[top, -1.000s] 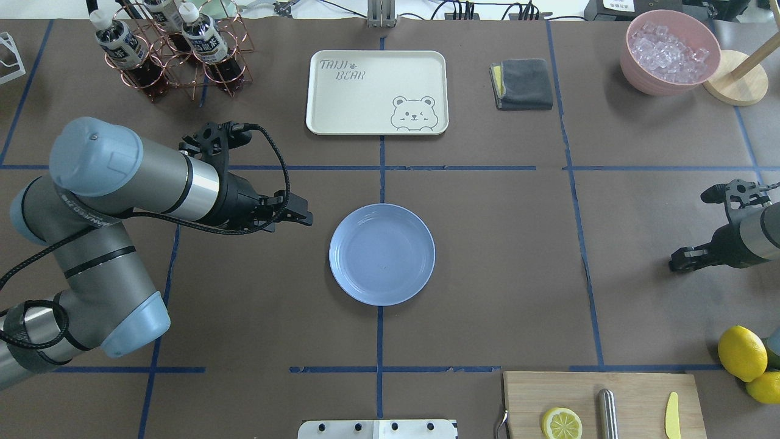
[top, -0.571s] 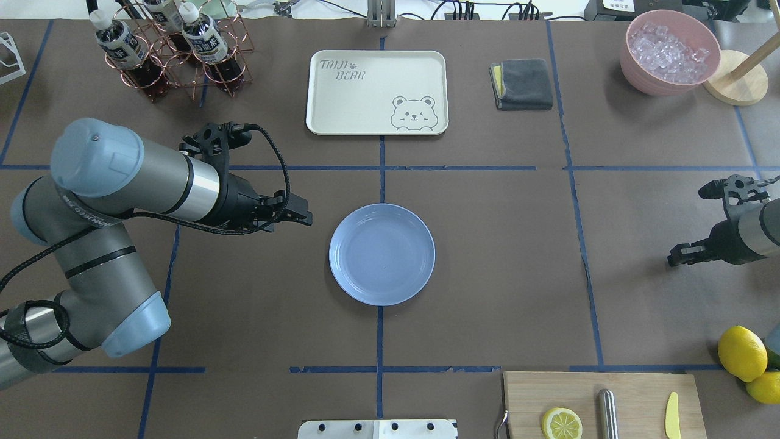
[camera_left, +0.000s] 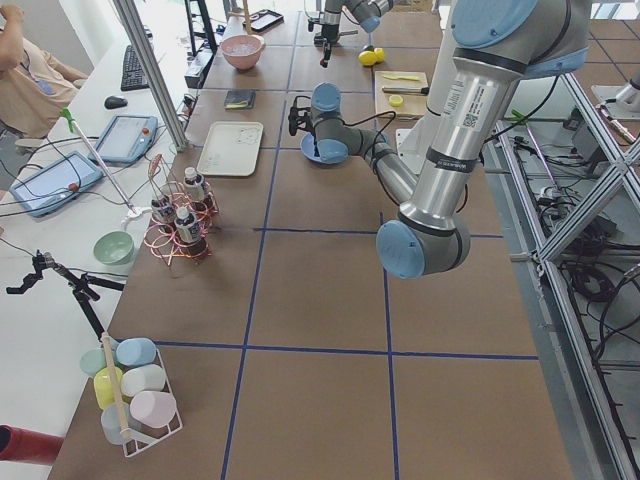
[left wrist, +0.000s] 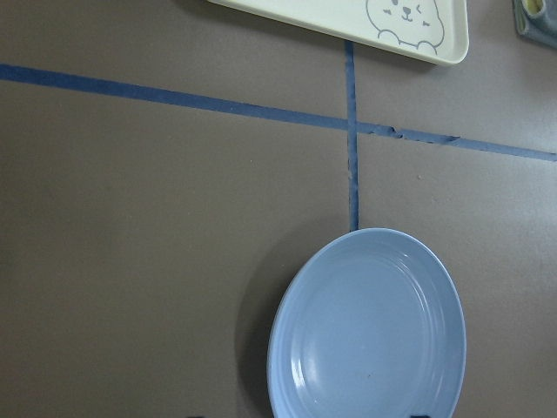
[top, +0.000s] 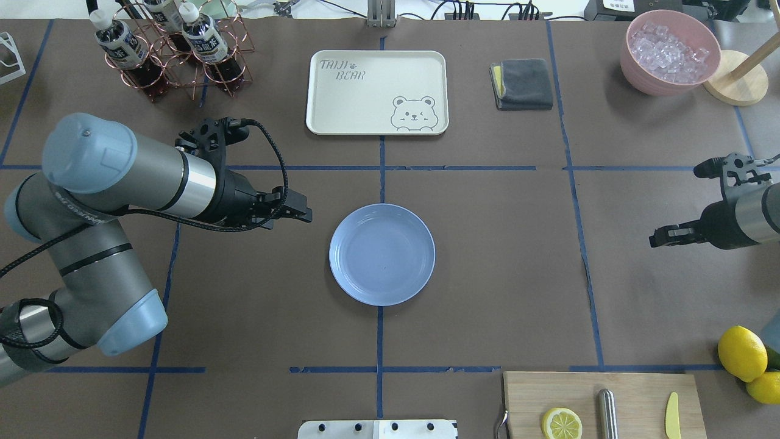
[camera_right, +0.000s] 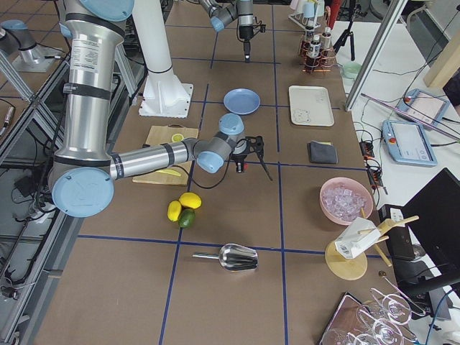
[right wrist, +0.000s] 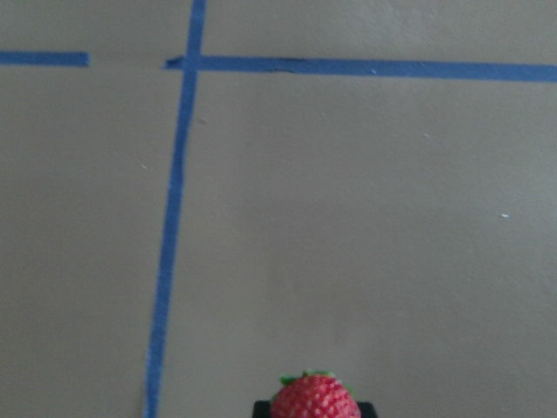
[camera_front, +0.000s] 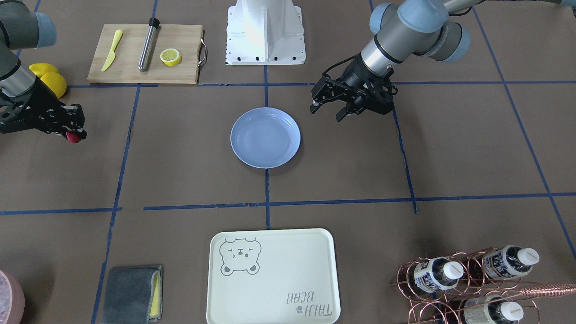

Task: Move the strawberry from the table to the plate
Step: 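Lower the right gripper and grasp the red strawberry, then carry the strawberry with the right gripper over the plate while the left arm withdraws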

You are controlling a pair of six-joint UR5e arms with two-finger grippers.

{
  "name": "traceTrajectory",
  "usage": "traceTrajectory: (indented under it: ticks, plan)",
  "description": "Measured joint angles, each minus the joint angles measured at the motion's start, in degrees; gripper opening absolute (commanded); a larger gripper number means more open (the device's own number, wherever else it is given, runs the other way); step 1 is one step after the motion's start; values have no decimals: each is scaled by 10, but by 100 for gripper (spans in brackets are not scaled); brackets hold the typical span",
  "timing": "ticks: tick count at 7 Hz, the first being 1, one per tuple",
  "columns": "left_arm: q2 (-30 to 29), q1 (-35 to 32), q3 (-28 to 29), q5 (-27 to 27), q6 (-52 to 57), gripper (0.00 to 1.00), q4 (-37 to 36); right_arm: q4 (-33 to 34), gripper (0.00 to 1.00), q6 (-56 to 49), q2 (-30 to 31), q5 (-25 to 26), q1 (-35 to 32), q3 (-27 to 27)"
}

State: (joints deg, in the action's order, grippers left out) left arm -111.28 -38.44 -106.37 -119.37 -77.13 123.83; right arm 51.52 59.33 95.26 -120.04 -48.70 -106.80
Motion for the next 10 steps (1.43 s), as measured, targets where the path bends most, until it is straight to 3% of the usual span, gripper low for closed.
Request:
traceTrajectory:
  ticks: [3, 5, 7, 10]
  plan:
    - [29, -65, -8, -35, 50, 84, -1, 27, 0, 204, -135, 41, 94, 0]
    - [65, -103, -11, -59, 127, 96, -1, 156, 0, 273, -258, 112, 171, 5]
    - [102, -132, -26, -68, 164, 99, 0, 224, 0, 374, -362, 189, 228, 57]
    - [141, -169, -44, -75, 203, 99, 0, 234, 0, 399, -436, 221, 256, 147]
